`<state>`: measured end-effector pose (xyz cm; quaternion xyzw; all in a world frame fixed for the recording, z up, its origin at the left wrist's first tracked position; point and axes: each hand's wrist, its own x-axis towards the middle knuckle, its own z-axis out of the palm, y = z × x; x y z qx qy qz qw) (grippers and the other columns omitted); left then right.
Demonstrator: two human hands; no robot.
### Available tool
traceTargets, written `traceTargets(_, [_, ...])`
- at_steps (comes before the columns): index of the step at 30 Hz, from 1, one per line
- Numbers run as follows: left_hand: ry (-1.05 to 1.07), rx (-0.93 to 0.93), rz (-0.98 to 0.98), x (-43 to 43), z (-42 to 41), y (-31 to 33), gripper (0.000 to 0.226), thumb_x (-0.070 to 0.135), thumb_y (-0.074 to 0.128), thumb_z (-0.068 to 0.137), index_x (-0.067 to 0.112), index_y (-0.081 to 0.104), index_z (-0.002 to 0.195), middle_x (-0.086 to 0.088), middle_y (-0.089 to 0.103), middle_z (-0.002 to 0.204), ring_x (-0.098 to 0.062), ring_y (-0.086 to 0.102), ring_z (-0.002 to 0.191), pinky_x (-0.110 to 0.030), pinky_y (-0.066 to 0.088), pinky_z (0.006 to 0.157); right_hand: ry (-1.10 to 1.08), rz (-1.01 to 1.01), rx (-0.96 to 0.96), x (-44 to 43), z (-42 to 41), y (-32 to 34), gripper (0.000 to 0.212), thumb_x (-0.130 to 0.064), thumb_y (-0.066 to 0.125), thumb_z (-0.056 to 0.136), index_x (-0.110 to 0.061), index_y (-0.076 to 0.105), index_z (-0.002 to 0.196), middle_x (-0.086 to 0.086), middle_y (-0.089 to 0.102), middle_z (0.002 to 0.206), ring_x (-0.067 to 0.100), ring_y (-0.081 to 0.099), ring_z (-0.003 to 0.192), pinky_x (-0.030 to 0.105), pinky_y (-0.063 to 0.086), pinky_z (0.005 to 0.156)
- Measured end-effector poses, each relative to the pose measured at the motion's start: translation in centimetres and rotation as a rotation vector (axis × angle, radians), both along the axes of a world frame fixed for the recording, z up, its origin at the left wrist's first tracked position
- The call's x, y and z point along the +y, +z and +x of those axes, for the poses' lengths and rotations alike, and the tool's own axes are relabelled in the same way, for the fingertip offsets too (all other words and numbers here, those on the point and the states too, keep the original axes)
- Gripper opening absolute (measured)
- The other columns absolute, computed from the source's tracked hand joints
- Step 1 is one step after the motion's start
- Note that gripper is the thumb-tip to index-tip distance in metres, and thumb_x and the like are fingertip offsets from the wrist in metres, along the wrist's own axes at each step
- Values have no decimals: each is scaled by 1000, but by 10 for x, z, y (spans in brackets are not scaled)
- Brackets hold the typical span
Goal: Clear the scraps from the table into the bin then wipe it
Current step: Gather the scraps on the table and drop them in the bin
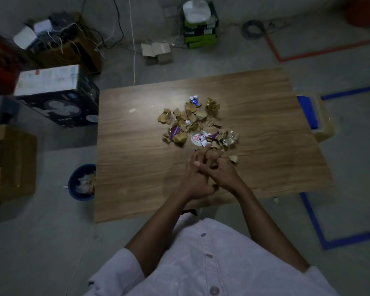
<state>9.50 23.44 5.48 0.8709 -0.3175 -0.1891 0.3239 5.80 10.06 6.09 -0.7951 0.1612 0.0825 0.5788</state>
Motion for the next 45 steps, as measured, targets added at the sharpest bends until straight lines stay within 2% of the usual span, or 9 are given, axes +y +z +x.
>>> traceTargets(4, [242,118,45,7,24,-22,72,20,63,84,11,39,152,-17,45,148,-38,51,125,-39,44,99,-179,96,31,-18,15,-32,53,-58,78,81,-27,71,123,-6,69,127,12,66,116,50,53,103])
traceTargets(8, [367,242,120,8,39,-49,68,14,69,87,8,40,149,-18,46,146,-35,54,124,-37,45,93,-415,-346,-99,-40,11,-69,66,-43,83,82,-24,58,140,1,52,147,21,44,137,37,38,112])
traceTargets(13, [472,360,142,-7,44,-74,67,12,73,82,5,45,142,-20,40,142,-38,50,123,-36,43,97,-445,-424,76,-46,3,-113,107,-46,89,75,-16,29,159,14,18,167,29,15,154,33,11,122])
traceTargets(24, [741,594,-130,-59,116,-86,54,10,54,91,13,52,145,-13,60,135,-29,59,122,-45,48,107,-294,-503,-7,-36,90,-132,118,-71,71,71,-22,14,162,17,8,170,36,2,158,56,17,125])
traceTargets(27, [819,319,-167,-50,120,-73,33,9,55,97,12,66,128,-9,70,122,-25,63,112,-39,52,97,-216,-566,-47,-28,107,-128,117,-73,70,75,-21,14,164,14,5,172,34,0,159,59,16,125])
traceTargets(30, [1017,-73,-155,-22,122,-76,30,19,55,91,10,72,114,-10,70,112,-30,58,107,-42,46,94,-414,-700,-112,-22,95,-119,118,-79,74,71,-11,34,159,17,21,168,33,13,158,53,14,126])
traceTargets(33, [1044,-34,-82,2,143,-94,57,47,51,92,13,60,137,-15,59,138,-35,46,131,-42,32,111,-512,-741,-46,-8,76,-121,123,-81,76,66,-7,37,156,20,25,166,35,17,156,54,19,124])
traceTargets(36, [861,-104,-104,10,183,-111,64,49,51,95,15,50,149,-16,40,158,-34,32,148,-43,20,123,-418,-703,-13,-3,88,-133,128,-82,75,67,-7,28,160,17,20,168,34,11,158,52,21,125])
traceTargets(45, [529,-116,-182,-13,231,-127,58,46,52,96,13,56,144,-7,45,157,-29,31,151,-52,22,122,-504,-415,-288,-26,180,-123,88,-61,63,93,-4,38,155,21,22,166,32,17,156,46,23,125])
